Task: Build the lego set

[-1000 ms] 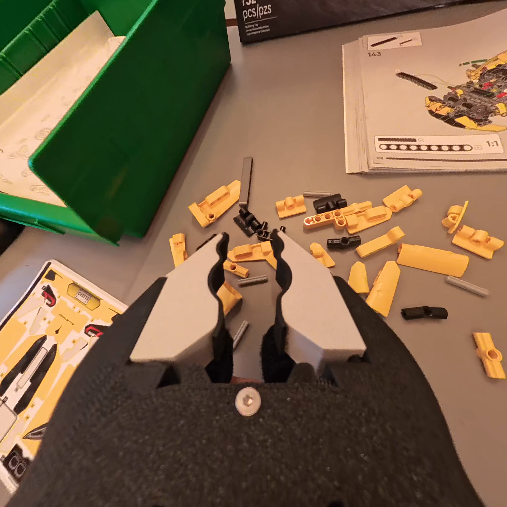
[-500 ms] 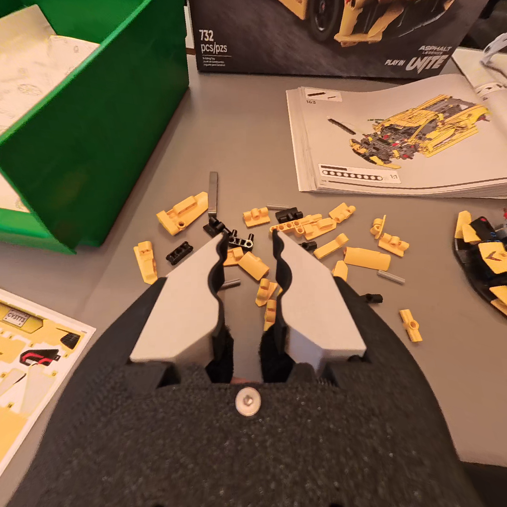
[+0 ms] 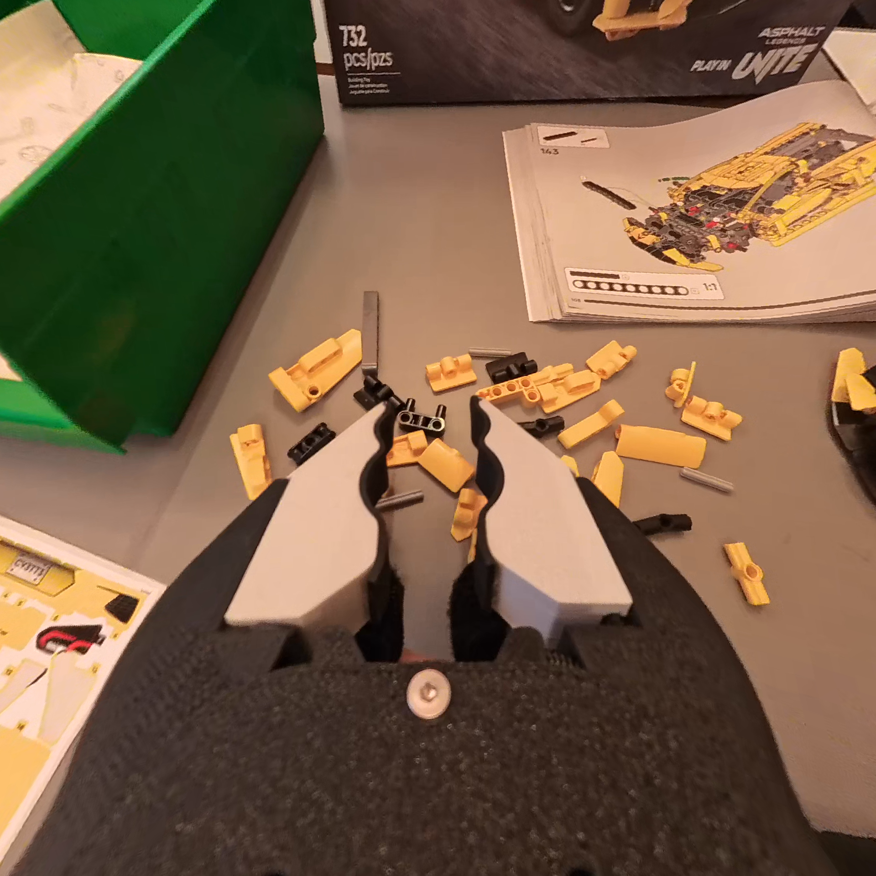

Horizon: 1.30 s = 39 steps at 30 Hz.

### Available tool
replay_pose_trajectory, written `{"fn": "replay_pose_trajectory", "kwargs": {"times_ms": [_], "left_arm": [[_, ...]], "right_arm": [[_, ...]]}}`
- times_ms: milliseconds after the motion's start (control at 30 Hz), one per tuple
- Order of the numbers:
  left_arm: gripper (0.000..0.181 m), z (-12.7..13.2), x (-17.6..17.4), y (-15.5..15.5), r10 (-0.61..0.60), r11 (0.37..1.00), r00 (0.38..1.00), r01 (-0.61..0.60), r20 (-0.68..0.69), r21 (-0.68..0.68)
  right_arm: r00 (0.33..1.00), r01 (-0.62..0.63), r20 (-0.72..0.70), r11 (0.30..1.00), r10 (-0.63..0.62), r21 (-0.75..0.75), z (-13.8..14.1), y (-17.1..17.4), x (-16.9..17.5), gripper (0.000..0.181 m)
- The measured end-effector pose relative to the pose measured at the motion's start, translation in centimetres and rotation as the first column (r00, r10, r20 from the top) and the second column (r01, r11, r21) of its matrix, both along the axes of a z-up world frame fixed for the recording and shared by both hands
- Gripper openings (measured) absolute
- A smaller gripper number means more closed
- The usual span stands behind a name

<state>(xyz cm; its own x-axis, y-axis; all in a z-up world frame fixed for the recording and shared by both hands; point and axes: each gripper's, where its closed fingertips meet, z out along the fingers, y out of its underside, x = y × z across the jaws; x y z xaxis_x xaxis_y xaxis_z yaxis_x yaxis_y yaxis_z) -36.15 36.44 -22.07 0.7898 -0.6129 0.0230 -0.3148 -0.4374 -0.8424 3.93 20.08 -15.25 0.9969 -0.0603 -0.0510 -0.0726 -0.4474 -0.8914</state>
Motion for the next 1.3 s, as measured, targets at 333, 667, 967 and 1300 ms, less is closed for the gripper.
{"fn": "replay_pose_trajectory", "kwargs": {"times_ms": [333, 667, 967, 1300], "left_arm": [[0.029, 0.7, 0.1, 0.5, 0.027, 0.989, 0.997, -0.017, -0.068, 0.145], [0.029, 0.3, -0.2, 0.8, 0.031, 0.996, 0.999, -0.03, -0.011, 0.083], [0.024, 1.3, -1.5, 1.4, 0.113, 0.988, 0.992, -0.118, 0.053, 0.097], [0.022, 3.6, -3.6, 1.6, 0.15, 0.987, 0.918, -0.161, 0.368, 0.001]], "right_arm": [[0.997, 0.058, -0.036, 0.996, -0.061, -0.068, -3.0, -2.0, 2.2, 0.039], [0.999, 0.036, -0.013, 0.996, -0.038, -0.087, -3.2, -2.0, 1.5, 0.034], [0.999, 0.046, 0.0, 0.998, -0.046, -0.048, -2.1, -2.4, 1.4, 0.028], [0.998, 0.004, 0.06, 0.999, -0.002, -0.035, -1.7, -2.0, -0.9, 0.02]]}}
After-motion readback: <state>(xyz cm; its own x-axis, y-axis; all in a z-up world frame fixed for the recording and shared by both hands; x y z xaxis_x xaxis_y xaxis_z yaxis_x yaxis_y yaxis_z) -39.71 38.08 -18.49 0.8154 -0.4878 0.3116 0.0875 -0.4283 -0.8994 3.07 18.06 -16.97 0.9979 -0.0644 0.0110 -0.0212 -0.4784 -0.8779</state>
